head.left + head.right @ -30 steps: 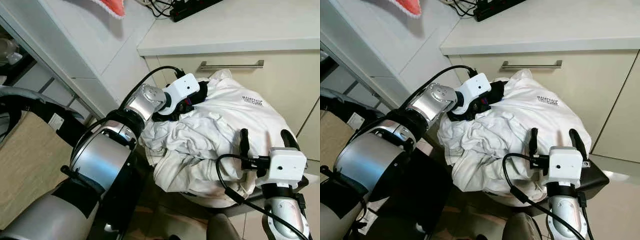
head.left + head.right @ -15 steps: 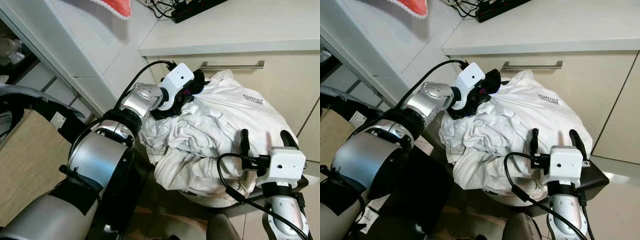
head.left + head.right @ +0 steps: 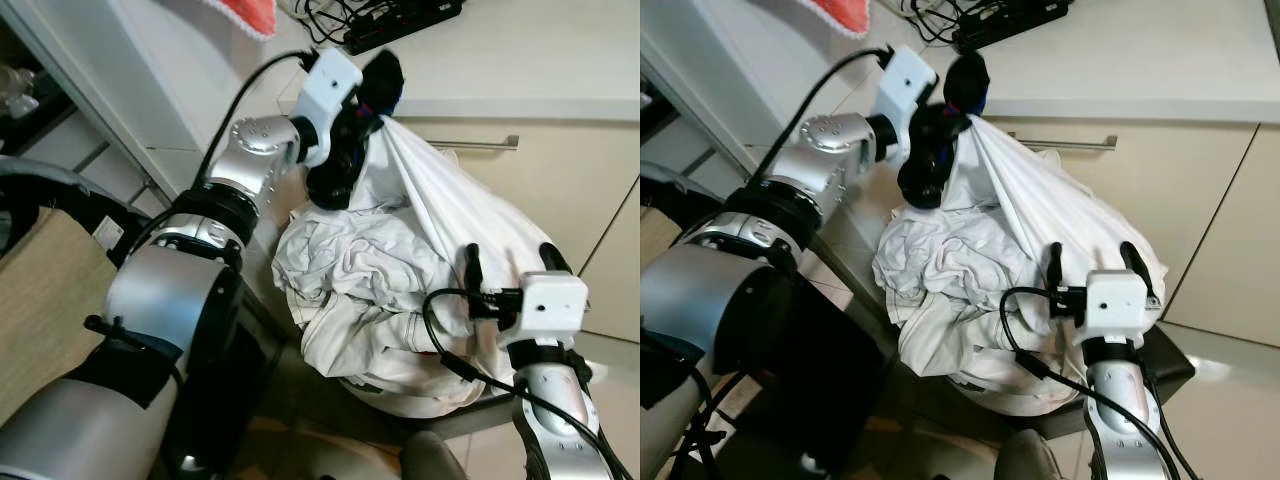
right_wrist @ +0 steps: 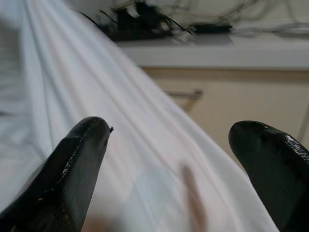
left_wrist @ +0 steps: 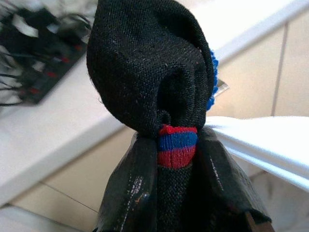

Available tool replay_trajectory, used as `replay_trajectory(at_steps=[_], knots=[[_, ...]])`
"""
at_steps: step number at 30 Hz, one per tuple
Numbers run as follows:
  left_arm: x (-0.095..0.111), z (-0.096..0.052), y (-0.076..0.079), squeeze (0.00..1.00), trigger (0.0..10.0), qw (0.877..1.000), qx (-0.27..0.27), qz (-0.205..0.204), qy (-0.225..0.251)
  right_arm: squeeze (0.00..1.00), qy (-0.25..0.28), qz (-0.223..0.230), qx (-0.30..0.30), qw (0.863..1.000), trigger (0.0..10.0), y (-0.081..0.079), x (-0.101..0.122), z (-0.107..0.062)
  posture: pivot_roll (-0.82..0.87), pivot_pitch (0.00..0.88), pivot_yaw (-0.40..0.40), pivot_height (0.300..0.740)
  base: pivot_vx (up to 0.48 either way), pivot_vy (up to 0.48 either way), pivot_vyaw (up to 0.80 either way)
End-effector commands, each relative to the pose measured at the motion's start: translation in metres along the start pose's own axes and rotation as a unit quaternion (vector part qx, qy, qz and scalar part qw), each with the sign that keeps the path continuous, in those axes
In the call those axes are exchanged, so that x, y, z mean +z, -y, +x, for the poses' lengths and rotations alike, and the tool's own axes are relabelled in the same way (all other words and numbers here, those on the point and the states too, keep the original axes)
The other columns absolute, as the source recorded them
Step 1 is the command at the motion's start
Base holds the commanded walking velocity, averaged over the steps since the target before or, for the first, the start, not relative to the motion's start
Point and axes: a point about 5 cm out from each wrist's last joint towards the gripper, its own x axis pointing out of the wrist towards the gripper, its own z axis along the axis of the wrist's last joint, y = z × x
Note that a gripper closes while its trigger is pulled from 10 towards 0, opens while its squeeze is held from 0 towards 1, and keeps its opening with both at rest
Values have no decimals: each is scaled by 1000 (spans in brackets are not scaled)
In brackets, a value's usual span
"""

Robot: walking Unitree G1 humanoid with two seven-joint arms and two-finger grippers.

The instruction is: Clothes washing

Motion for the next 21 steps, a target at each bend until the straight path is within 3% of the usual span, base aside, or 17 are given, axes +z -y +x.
replay_trajectory(at_steps=[1,4,6,7,8,10,11,12,17,18,21], knots=[[6,-16,-22,0,0,999,34,-2,20,455,-2,16,20,1000,10000,-8,-2,2,-377,0,224,740,0,0,0],[4,-22,-28,0,0,999,35,-13,17,455,0,19,35,999,10000,-10,-3,9,-339,0,195,740,0,0,0],[-4,-21,-23,0,275,1000,13,-16,-4,455,0,20,43,999,10000,-12,-4,13,-325,0,185,740,0,0,0],[-11,-19,-18,0,2588,1000,-4,-14,-22,455,0,21,47,999,10000,-13,-5,14,-320,0,181,740,0,0,0],[-23,-17,-9,0,10000,999,-29,-6,-44,451,0,22,51,998,10000,-15,-5,16,-313,0,176,740,0,0,0],[-30,-16,-3,0,10000,997,-45,-1,-58,451,1,23,54,998,10000,-16,-5,17,-312,0,176,740,0,0,0],[-52,-17,11,0,10000,991,-90,6,-100,455,1,25,56,998,10000,-17,-6,17,-310,0,178,740,0,0,0],[-61,-18,15,0,10000,988,-100,8,-120,455,-1,26,57,998,10000,-18,-7,16,-311,0,181,740,0,0,0],[-79,-23,31,0,10000,973,-171,42,-148,455,-8,28,51,998,10000,-16,-11,12,-320,0,202,740,0,0,0],[-78,-22,35,1000,10000,971,-182,51,-145,455,-9,28,49,998,10000,-16,-12,11,-324,0,209,740,0,0,0],[-73,-18,42,1000,10000,970,-199,60,-127,455,-12,29,43,999,10000,-16,-13,8,-331,0,217,740,0,0,0]])
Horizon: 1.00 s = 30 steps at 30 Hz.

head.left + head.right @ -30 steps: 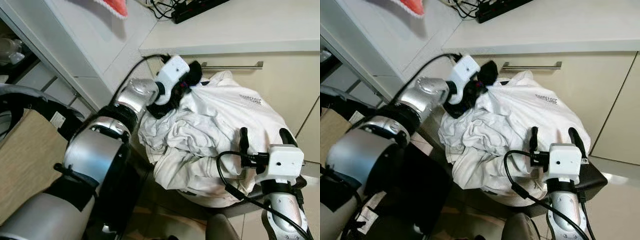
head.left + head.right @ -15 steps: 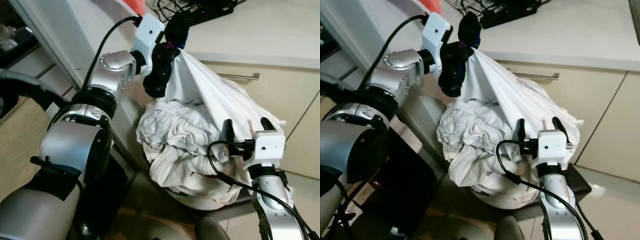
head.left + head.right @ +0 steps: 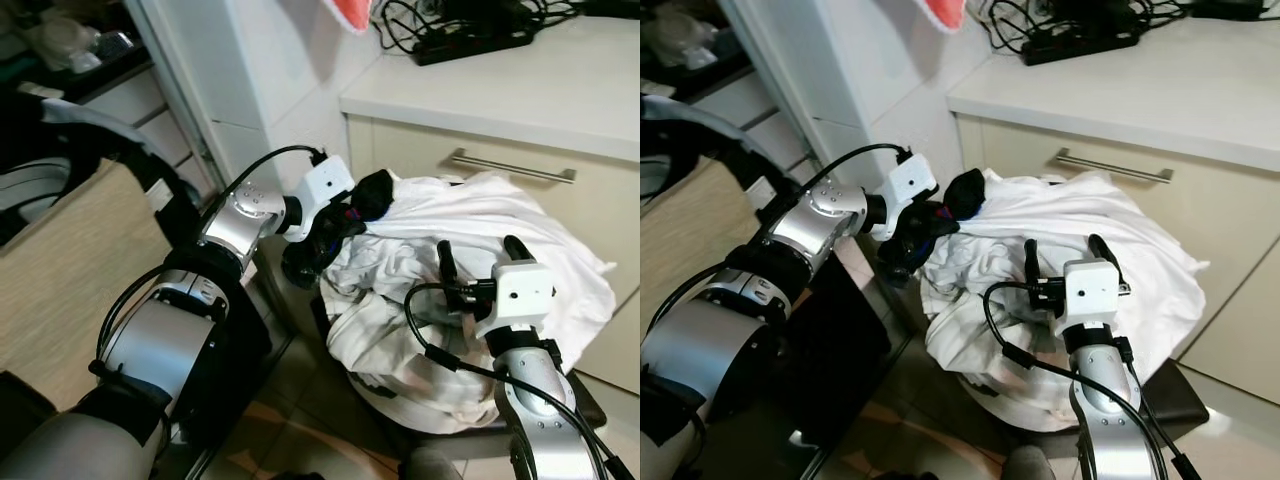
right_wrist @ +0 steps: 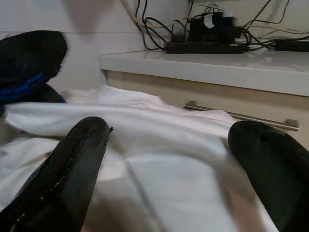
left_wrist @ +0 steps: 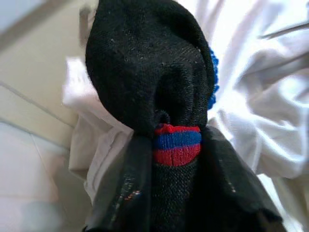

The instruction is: Clothes washing

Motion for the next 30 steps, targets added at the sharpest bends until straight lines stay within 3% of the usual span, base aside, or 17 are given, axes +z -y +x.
replay_trajectory(at_steps=[1,5,6,11,16,17,18,19,20,21,23,24,27,30], knots=[[9,-1,-2,1000,10000,1000,-1,17,11,455,-1,10,0,1000,10000,-3,-2,-3,-334,0,221,740,0,0,0],[19,1,-4,1000,10000,1000,6,17,23,459,-1,10,-4,1000,10000,-3,-2,-3,-346,0,233,740,0,0,0],[31,2,-4,1000,10000,999,-4,25,42,455,-2,8,-8,1000,10000,-2,-3,-5,-352,0,240,740,0,0,0],[51,6,-1,1000,10000,997,-15,40,70,455,-4,8,-14,1000,10000,-2,-5,-7,-358,0,250,740,0,0,0],[61,6,-5,1000,10000,995,10,42,84,455,-3,7,-17,1000,10000,-2,-5,-7,-366,0,261,740,0,0,0],[62,4,-7,1000,10000,995,21,37,88,455,-3,7,-18,1000,10000,-2,-5,-7,-366,0,261,740,0,0,0],[64,-3,-21,1000,10000,990,81,-4,111,455,-2,7,-21,1000,10000,-2,-5,-7,-370,0,270,740,0,0,0],[64,-3,-21,1000,10000,990,81,-4,111,455,-2,7,-21,1000,10000,-2,-5,-7,-370,0,270,740,0,0,0],[64,-7,-27,1000,10000,986,111,-28,124,455,-1,7,-22,1000,10000,-2,-5,-7,-370,0,270,740,0,0,0],[61,-15,-36,1000,10000,973,162,-79,146,455,-1,7,-25,1000,10000,-2,-5,-8,-371,0,270,740,0,0,0],[54,-17,-39,1000,10000,967,181,-100,148,455,-2,7,-26,1000,10000,-2,-5,-8,-370,0,265,740,0,0,0],[51,-17,-38,0,10000,966,181,-106,149,455,-2,7,-26,1000,10000,-2,-5,-8,-369,0,260,740,0,0,0],[46,-14,-34,0,10000,964,179,-121,154,455,-2,7,-25,1000,10000,-1,-5,-8,-365,0,255,740,0,0,0],[34,-6,-21,0,10000,974,149,-110,132,451,-6,6,-21,1000,10000,-1,-7,-8,-352,0,244,740,0,0,0]])
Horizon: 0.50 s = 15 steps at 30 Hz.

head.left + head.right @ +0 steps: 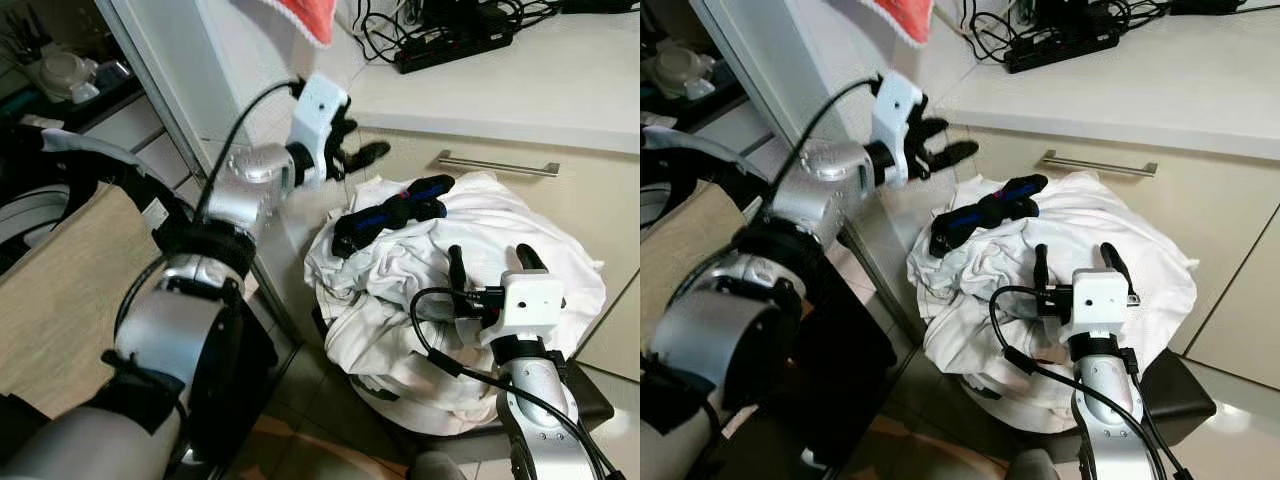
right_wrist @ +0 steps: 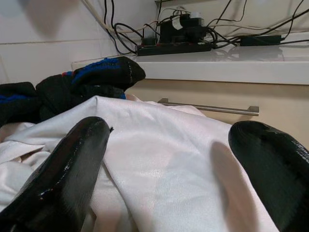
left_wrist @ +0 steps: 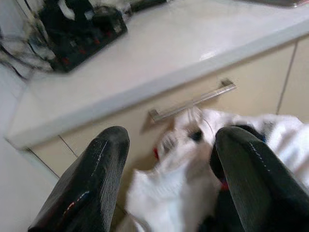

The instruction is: Clothes washing

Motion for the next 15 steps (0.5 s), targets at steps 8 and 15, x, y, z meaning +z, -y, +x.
replay_trajectory(at_steps=[8,15], knots=[[-13,-5,8,0,10000,993,-77,44,-76,455,-6,8,15,1000,10000,-7,-3,1,-338,0,238,740,0,0,0],[0,1,13,0,10000,990,-102,51,-83,459,-6,9,15,1000,10000,-8,-3,0,-344,0,251,740,0,0,0]])
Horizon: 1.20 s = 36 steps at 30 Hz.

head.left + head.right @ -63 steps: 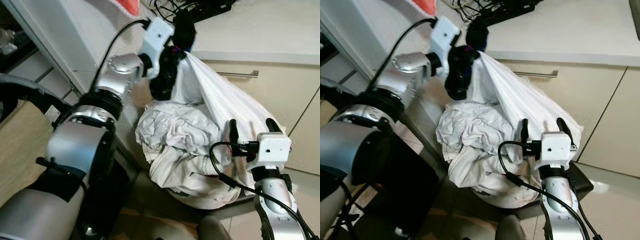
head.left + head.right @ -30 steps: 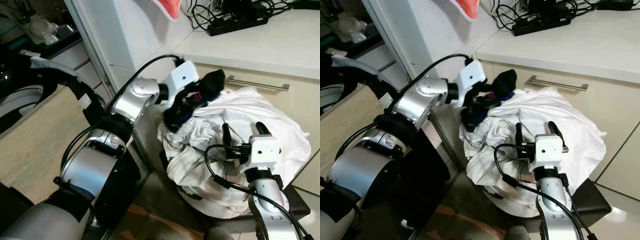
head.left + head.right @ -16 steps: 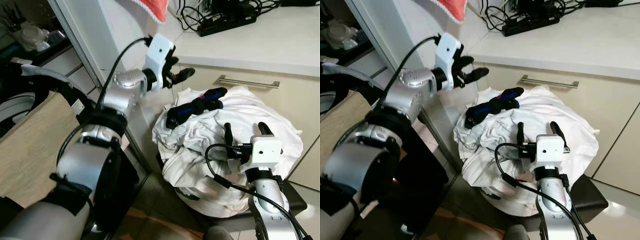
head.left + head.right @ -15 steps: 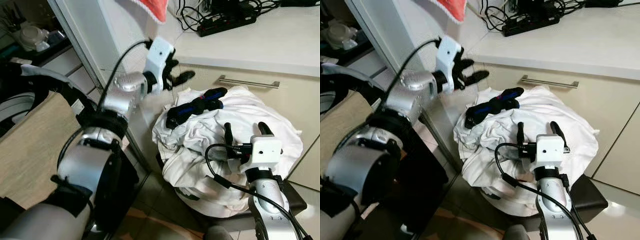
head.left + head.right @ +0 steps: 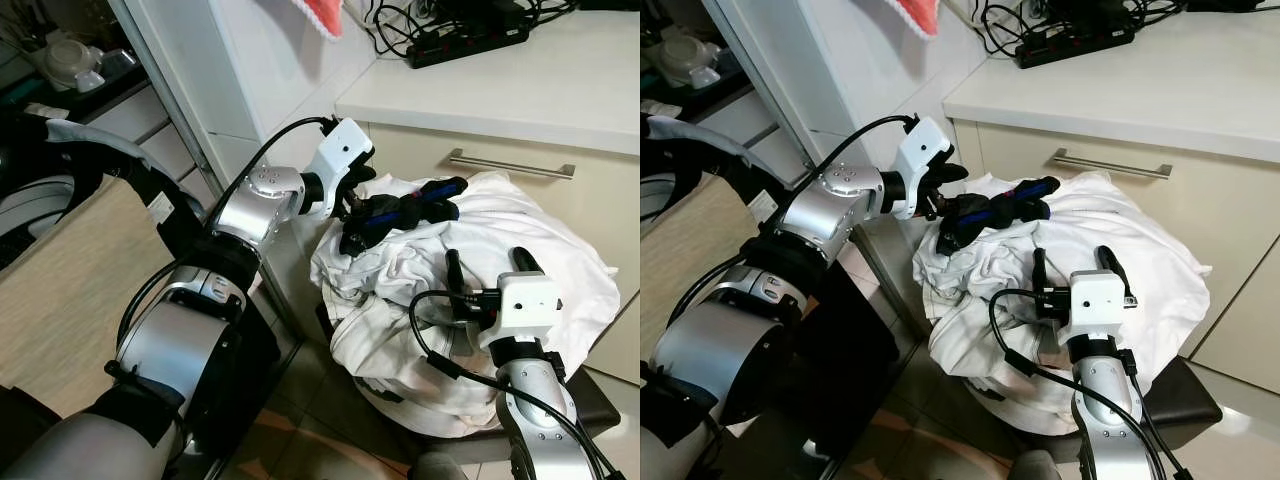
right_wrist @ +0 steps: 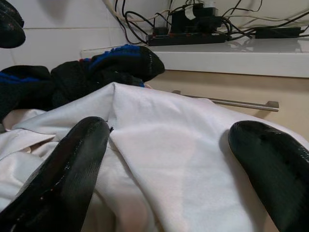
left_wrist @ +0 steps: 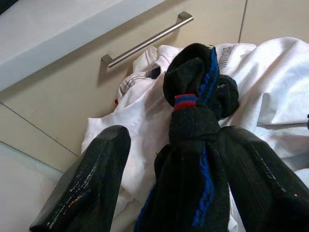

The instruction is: Clothes washing

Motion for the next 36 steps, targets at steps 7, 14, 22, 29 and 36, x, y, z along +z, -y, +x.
replay_trajectory(at_steps=[7,14,22,29,36], knots=[[17,5,0,0,10000,1000,-15,11,-12,455,-1,11,2,1000,10000,-6,-1,-5,-361,0,267,740,0,0,0],[16,19,14,0,10000,999,-44,6,-23,459,-2,10,-4,1000,10000,-6,0,-8,-379,0,280,740,0,0,0],[8,32,26,0,10000,997,-59,2,-46,459,-6,8,-12,1000,10000,-4,-1,-13,-395,10,294,740,0,0,0],[-2,40,33,0,10000,997,-46,3,-62,459,-8,7,-16,1000,10000,-5,-1,-16,-409,16,300,740,0,0,0],[-7,41,33,0,10000,997,-28,-1,-69,459,-11,4,-19,1000,10000,-3,-1,-17,-413,18,301,740,0,0,0]])
